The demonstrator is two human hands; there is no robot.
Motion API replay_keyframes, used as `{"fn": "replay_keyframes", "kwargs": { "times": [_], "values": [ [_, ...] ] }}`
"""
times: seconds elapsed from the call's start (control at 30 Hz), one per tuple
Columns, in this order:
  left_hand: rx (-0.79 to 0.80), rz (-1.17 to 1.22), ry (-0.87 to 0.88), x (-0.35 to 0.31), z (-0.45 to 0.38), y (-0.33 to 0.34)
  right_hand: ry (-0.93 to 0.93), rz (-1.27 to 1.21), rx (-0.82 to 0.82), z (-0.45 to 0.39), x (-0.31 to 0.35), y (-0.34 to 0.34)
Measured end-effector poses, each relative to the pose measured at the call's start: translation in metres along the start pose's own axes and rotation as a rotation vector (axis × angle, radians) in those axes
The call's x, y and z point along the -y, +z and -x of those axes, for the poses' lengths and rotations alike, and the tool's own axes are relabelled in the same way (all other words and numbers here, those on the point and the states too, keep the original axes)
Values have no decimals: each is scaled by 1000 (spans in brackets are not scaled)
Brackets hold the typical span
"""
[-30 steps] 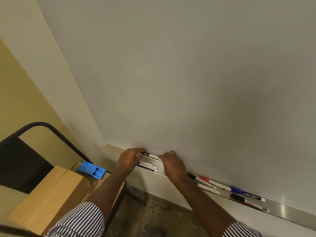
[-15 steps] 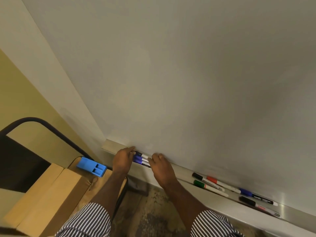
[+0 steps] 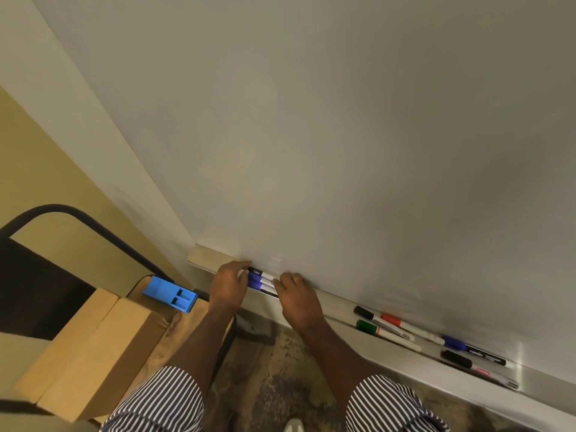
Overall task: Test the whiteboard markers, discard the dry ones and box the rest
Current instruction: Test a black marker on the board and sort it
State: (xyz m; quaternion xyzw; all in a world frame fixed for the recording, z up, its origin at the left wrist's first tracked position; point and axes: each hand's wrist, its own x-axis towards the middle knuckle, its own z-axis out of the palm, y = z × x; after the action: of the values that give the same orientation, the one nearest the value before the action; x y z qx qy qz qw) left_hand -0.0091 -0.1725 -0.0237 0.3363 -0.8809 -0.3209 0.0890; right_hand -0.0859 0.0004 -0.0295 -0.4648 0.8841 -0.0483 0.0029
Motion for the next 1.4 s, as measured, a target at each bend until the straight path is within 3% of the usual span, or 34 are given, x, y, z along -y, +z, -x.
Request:
{"fn": "replay_keyframes", "kwargs": {
  "times": [0.33,0.5,0.67,0.9,1.03,1.4],
  "values": [
    [-15,2,11,-1,7,-1,-13,-68,42,10,-5,-17],
    [-90,-3,116,-12,23,0,-7,-70,50,22,-10,-26],
    [-55,-37,147,-29,38,7,5,-59,45,40,-17,-32],
    [-70,-79,415,-55,66,24,64,-25,8,78,-36,-40],
    [-11,-83,462,-77,76,44,126,1,1,106,-58,-40],
    [111,-52,811,-147,118,103,295,-18,-58,183,-120,-36]
  ]
}}
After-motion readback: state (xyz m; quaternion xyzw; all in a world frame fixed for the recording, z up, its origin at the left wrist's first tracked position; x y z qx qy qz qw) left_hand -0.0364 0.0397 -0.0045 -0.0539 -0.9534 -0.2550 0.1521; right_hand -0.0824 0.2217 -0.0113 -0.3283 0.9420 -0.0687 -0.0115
